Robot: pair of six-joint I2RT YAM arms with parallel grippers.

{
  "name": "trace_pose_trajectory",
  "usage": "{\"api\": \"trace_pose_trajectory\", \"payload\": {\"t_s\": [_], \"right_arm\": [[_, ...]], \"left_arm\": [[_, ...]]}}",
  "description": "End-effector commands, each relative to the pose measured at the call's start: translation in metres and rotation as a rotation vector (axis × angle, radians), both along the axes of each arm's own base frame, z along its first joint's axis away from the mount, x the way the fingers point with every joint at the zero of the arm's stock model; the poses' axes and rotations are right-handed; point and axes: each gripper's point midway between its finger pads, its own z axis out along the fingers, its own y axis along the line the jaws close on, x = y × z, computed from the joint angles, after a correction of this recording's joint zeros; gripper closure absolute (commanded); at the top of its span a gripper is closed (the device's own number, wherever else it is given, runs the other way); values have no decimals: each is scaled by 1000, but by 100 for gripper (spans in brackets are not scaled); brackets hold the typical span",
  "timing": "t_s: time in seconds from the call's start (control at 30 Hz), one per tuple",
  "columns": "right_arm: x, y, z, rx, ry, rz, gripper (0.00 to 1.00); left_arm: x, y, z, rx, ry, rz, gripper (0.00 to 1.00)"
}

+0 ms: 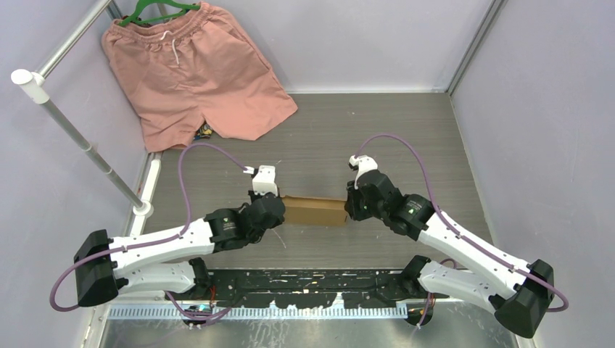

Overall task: Fold the paper box
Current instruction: Close the paper box at the center of the board.

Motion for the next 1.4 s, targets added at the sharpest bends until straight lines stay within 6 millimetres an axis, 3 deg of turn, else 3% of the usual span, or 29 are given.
{"api": "trace_pose_trajectory", "payload": {"t_s": [0.0,0.27,0.37,0.7,0.9,1.23,1.37], "right_arm": [[-6,22,17,120,-15,62,80],[-10,22,26,139,-27,85,62],[-10,22,25,133,-22,85,47],[-10,15,36,126,-50,70,44],[-12,15,40,153,-62,73,35],[-12,5,51,162,-93,39,34],[-11,2,60,174,-113,21,50]], "left_arm": [[-25,-11,-31,35,131,-94,100],[-25,-10,-31,38,131,-90,100],[-25,-10,-31,42,131,-89,100],[-24,-9,-27,46,124,-85,100],[-24,-9,-27,49,124,-84,100],[-24,-7,-29,48,129,-80,100],[-25,-6,-31,49,133,-77,100]]}}
